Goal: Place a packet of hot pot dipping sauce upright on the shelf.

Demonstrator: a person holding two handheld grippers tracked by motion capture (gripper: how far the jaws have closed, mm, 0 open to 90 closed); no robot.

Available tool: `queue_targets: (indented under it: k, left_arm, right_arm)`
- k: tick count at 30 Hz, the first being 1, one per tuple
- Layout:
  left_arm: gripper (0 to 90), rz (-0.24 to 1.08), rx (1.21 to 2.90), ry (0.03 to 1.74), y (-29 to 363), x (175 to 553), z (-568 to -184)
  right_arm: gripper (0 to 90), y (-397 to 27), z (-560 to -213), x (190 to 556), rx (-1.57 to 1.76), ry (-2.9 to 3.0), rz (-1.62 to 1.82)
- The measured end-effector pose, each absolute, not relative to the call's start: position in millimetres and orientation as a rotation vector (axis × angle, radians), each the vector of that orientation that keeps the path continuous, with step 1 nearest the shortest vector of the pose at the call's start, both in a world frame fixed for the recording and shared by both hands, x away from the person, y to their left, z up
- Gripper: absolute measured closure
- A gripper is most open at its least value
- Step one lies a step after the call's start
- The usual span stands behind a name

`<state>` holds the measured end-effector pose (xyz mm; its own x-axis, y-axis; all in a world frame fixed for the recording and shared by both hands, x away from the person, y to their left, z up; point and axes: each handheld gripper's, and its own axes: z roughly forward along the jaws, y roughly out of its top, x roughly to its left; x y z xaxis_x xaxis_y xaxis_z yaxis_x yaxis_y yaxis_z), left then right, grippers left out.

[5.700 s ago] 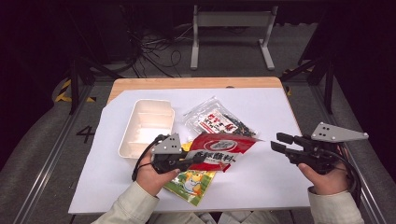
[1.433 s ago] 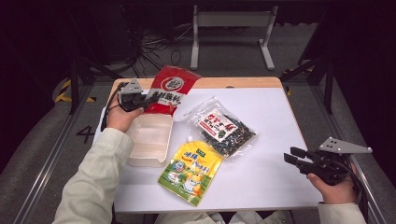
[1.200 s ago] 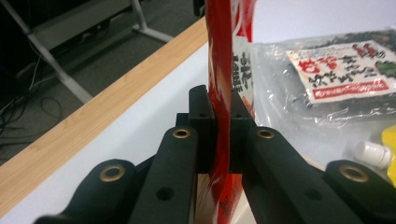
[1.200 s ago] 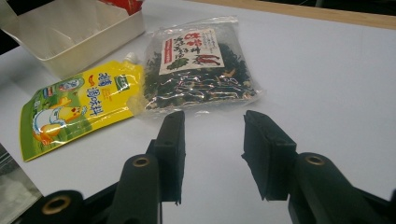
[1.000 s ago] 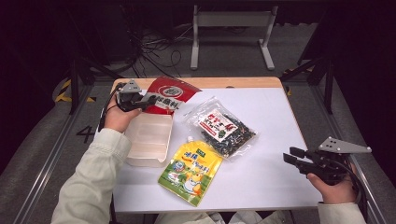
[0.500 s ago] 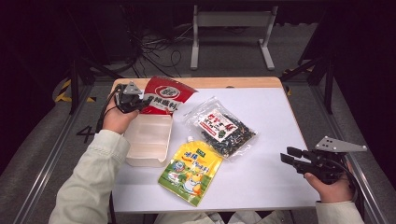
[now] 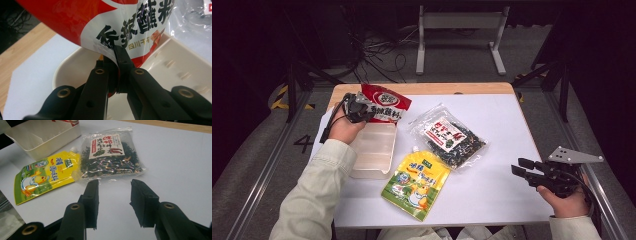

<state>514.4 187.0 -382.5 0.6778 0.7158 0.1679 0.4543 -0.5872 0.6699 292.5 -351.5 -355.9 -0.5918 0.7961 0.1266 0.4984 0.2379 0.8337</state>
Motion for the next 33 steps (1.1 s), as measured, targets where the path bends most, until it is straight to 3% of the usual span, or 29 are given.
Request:
queue_targets:
  k: [19, 23, 25, 33]
  left_arm:
    - [87.7, 0.533, 2.325, 1.020, 185, 521, -397]
    - [81.6, 0.534, 2.257, 1.028, 191, 516, -394]
    - [70.4, 0.516, 2.219, 1.028, 196, 513, -391]
    - [64.7, 0.585, 2.151, 1.029, 209, 497, -376]
  right_arm:
    - [58.0, -349, -357, 292, 1.189, 2.206, 1.286]
    - [58.0, -349, -357, 293, 1.187, 2.205, 1.288]
    - [58.0, -350, -357, 294, 1.192, 2.203, 1.287]
    - [57.9, -344, -358, 297, 1.177, 2.216, 1.285]
